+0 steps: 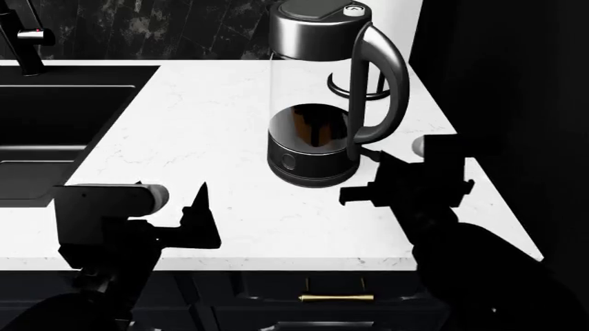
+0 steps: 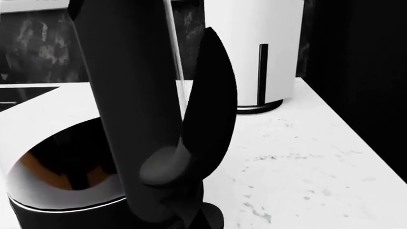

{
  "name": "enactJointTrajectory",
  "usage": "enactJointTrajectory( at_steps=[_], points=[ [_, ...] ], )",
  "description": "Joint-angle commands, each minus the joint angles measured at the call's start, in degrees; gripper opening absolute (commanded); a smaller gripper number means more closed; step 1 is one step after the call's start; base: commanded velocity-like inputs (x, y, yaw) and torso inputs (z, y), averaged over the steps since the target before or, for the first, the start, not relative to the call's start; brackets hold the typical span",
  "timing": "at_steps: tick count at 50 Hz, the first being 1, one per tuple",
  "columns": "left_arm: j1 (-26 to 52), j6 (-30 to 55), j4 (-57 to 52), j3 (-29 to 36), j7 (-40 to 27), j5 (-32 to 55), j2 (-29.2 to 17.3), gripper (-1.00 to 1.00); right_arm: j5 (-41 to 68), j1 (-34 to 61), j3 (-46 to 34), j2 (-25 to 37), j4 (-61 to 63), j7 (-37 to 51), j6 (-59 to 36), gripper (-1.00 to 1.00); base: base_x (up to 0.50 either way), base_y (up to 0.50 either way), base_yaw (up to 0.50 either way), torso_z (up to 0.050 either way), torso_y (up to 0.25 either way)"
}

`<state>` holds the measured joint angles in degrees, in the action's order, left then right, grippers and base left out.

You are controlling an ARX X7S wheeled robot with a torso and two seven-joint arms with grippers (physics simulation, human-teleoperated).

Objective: Press down the lever to turn on the electric kettle.

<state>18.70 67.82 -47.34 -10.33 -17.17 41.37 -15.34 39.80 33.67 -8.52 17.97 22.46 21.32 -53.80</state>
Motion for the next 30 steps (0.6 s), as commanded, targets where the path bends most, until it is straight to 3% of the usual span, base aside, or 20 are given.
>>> enactJointTrajectory(
  at_steps=[1, 30],
  points=[
    [0.0, -0.3, 0.2, 0.2, -0.4, 0.4, -0.2, 1.0, -1.6, 0.6, -1.6, -0.2, -2.6, -0.5, 1.5, -1.0, 0.0, 0.0, 0.0, 0.0, 0.0],
    [0.1, -0.9, 0.7, 0.6, -1.3, 1.4, -0.9, 1.0, -4.7, 2.1, -4.5, -0.5, -8.1, -1.2, 5.0, -1.0, 0.0, 0.0, 0.0, 0.0, 0.0]
  ],
)
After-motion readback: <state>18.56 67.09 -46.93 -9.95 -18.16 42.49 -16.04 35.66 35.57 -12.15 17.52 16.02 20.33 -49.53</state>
